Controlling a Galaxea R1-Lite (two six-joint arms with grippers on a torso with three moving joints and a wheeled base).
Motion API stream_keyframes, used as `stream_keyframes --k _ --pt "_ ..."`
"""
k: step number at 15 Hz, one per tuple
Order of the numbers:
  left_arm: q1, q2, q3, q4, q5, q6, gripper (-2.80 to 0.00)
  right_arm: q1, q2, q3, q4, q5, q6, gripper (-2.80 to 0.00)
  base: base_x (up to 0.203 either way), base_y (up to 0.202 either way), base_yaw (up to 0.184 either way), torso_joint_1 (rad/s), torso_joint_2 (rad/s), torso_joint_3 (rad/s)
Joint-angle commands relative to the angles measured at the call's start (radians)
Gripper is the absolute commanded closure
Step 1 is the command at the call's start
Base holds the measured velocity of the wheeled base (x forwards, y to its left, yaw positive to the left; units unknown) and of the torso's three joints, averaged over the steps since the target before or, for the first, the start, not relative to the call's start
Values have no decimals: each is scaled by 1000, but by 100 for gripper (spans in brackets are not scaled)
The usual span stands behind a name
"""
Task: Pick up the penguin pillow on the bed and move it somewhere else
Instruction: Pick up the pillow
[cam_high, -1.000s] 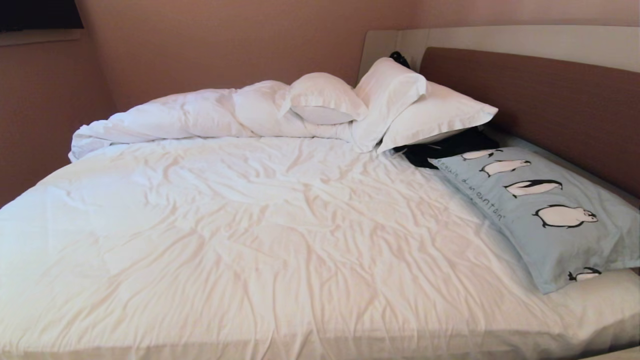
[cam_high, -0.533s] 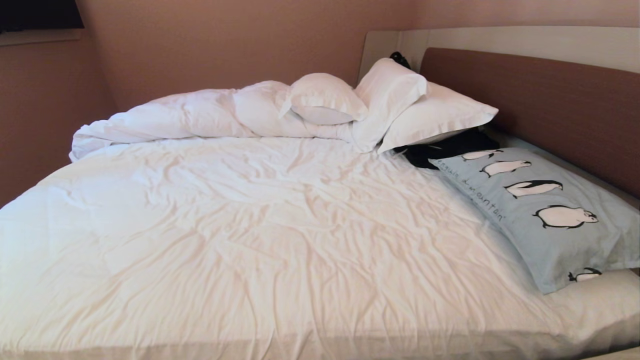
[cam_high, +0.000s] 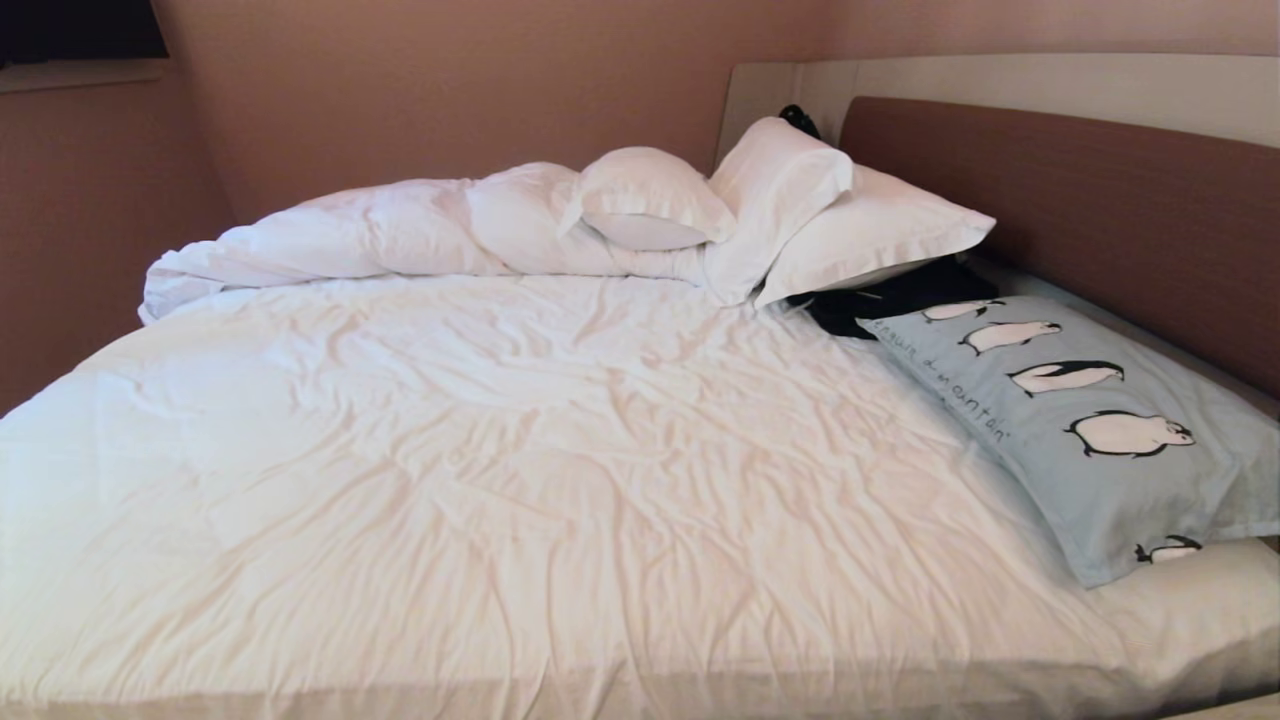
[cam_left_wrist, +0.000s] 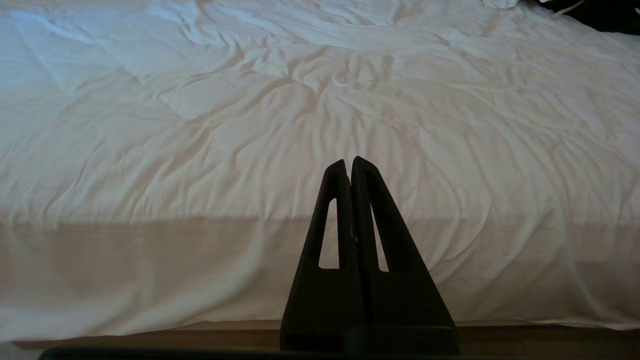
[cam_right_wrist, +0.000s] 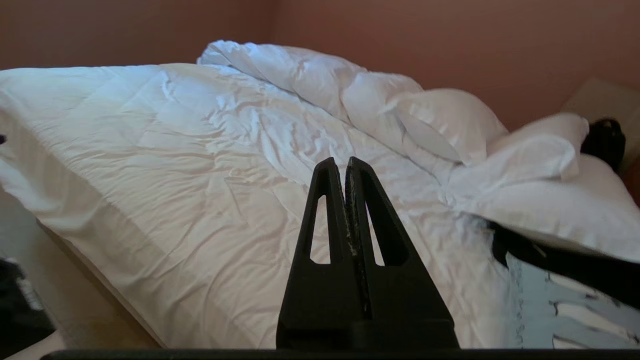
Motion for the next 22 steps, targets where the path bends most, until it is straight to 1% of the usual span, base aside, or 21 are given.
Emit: stream_keyframes --k 1,2,3,4,6,7,8,9,11,12,13,14,15,17,18,19,22 --pt "0 0 3 -1 1 -2 0 22 -118 4 -25 64 44 0 0 0 0 0 0 0" --pt "0 0 3 -1 1 -1 0 33 -157 -1 -25 57 82 0 0 0 0 0 0 0" --pt "0 0 3 -1 1 -1 0 36 -189 -15 -21 22 117 0 0 0 0 0 0 0" --pt "0 0 3 -1 1 -1 0 36 -205 -35 -12 -48 148 0 0 0 0 0 0 0" --pt "0 0 3 -1 1 -1 0 44 -227 -63 23 -226 204 0 0 0 0 0 0 0" --pt "0 0 3 -1 1 -1 0 50 -243 -68 72 -359 226 0 0 0 0 0 0 0" --pt "0 0 3 -1 1 -1 0 58 -265 -70 156 -487 239 0 0 0 0 0 0 0" --pt "0 0 3 -1 1 -2 0 82 -297 -72 274 -605 246 0 0 0 0 0 0 0" --pt "0 0 3 -1 1 -1 0 151 -330 -83 428 -778 256 0 0 0 0 0 0 0" --pt "0 0 3 -1 1 -1 0 168 -333 -86 492 -822 258 0 0 0 0 0 0 0" --pt "0 0 3 -1 1 -1 0 177 -335 -87 518 -840 257 0 0 0 0 0 0 0" --pt "0 0 3 -1 1 -1 0 178 -335 -90 519 -854 258 0 0 0 0 0 0 0" --pt "0 0 3 -1 1 -2 0 182 -336 -102 515 -898 256 0 0 0 0 0 0 0" --pt "0 0 3 -1 1 -1 0 271 -352 -138 524 -915 246 0 0 0 0 0 0 0" --pt "0 0 3 -1 1 -1 0 294 -361 -156 536 -926 237 0 0 0 0 0 0 0" --pt "0 0 3 -1 1 -1 0 302 -382 -153 582 -964 227 0 0 0 0 0 0 0" --pt "0 0 3 -1 1 -1 0 298 -453 -56 574 -1014 187 0 0 0 0 0 0 0"
